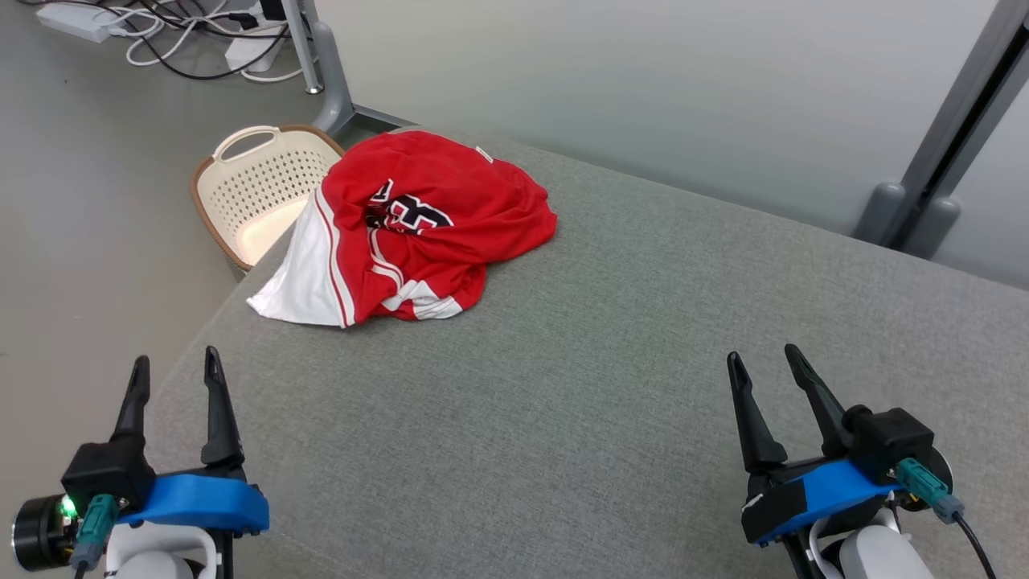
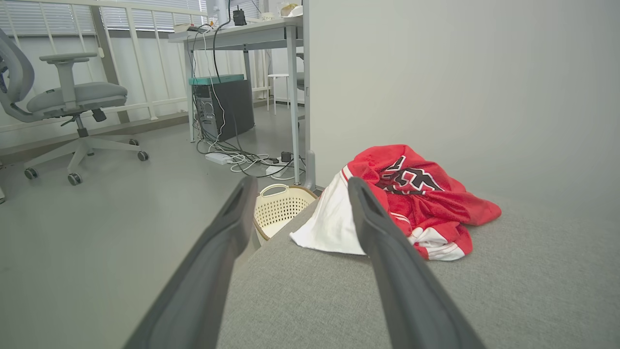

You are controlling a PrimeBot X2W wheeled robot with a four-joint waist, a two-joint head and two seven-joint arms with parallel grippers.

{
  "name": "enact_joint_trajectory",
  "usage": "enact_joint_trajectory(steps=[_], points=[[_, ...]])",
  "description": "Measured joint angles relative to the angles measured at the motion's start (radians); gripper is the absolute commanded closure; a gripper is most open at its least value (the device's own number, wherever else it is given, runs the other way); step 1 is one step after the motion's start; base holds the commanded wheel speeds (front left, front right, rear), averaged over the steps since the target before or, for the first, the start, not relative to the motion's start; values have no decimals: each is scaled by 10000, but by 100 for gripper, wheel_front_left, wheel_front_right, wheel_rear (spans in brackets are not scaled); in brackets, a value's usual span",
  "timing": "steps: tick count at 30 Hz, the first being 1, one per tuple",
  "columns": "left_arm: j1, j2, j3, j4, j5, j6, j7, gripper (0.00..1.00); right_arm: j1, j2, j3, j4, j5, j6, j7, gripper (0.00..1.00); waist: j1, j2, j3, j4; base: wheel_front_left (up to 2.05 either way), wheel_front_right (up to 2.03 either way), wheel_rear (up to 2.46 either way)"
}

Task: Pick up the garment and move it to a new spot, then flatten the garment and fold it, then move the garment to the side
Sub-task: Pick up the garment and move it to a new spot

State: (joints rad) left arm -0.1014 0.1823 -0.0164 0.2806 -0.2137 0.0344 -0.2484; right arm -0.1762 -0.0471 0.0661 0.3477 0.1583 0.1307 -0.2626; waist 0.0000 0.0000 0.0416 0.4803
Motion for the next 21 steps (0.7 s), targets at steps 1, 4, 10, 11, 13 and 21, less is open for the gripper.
enact_joint_trajectory(steps=[1,4,10,11,13,21], points=[[-87,27,29,-23,-50,-10,-8,0,-20,0,13,-2,-54,0,0,0,0,0,63,-65,0,0,0],[-472,169,111,-33,-127,-88,-13,0,-149,-2,21,-6,-209,0,2,0,0,0,287,-281,0,0,0],[-1627,577,456,61,-366,-222,-84,0,-544,2,-58,-267,-656,0,127,0,1,0,972,-888,0,0,0],[-1883,665,518,121,-408,-267,-86,0,-598,-2,-92,-334,-732,0,150,0,0,0,1102,-995,0,0,0],[-2409,871,700,238,-518,-326,-92,0,-712,-2,-167,-489,-886,0,240,0,1,0,1384,-1237,0,0,0],[-4405,1783,1258,1028,-878,-708,-102,0,-1179,-6,-267,-1229,-1331,0,474,0,3,0,2530,-2382,0,0,0]])
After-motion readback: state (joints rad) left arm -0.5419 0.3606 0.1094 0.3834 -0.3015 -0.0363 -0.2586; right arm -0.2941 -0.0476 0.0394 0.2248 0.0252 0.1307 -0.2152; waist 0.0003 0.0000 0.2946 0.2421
